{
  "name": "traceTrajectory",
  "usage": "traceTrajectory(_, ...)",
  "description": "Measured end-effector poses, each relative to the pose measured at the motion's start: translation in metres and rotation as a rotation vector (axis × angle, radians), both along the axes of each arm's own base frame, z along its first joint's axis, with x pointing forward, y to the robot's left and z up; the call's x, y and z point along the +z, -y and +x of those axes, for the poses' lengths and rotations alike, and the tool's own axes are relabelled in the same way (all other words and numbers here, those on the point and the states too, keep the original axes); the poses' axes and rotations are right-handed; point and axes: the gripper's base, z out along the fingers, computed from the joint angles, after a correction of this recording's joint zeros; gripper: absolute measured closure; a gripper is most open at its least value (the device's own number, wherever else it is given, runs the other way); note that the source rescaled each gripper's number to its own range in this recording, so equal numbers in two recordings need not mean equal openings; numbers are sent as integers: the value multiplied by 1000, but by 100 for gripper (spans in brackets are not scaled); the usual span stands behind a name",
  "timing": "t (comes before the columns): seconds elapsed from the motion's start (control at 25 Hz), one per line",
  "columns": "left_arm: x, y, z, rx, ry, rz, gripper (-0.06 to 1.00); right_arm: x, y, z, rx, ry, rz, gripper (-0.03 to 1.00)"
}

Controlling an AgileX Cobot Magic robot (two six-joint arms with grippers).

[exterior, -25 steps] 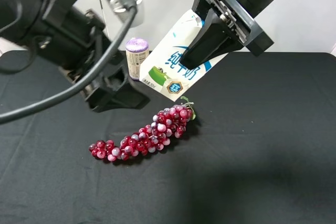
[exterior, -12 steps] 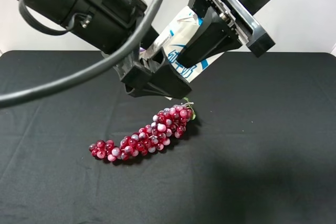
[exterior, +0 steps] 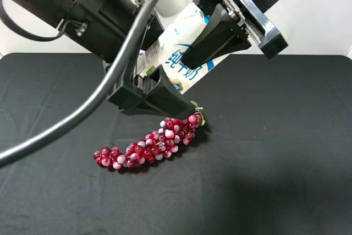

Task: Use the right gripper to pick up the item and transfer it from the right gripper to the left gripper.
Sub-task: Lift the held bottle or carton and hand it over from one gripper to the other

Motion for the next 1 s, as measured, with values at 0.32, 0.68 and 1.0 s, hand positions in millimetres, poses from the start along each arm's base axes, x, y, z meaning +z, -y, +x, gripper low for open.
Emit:
traceTrajectory(0.32, -3, -3, 2, -16, 49, 53, 30, 0, 0, 0, 1, 1, 0, 93)
traceTrajectory(0.68, -2, -3, 5, 29, 49, 36, 58, 0, 0, 0, 3, 0, 0, 93)
traceTrajectory(1.0, -1, -2, 7, 33, 82, 28, 92, 1, 1, -2, 14, -2, 1, 93)
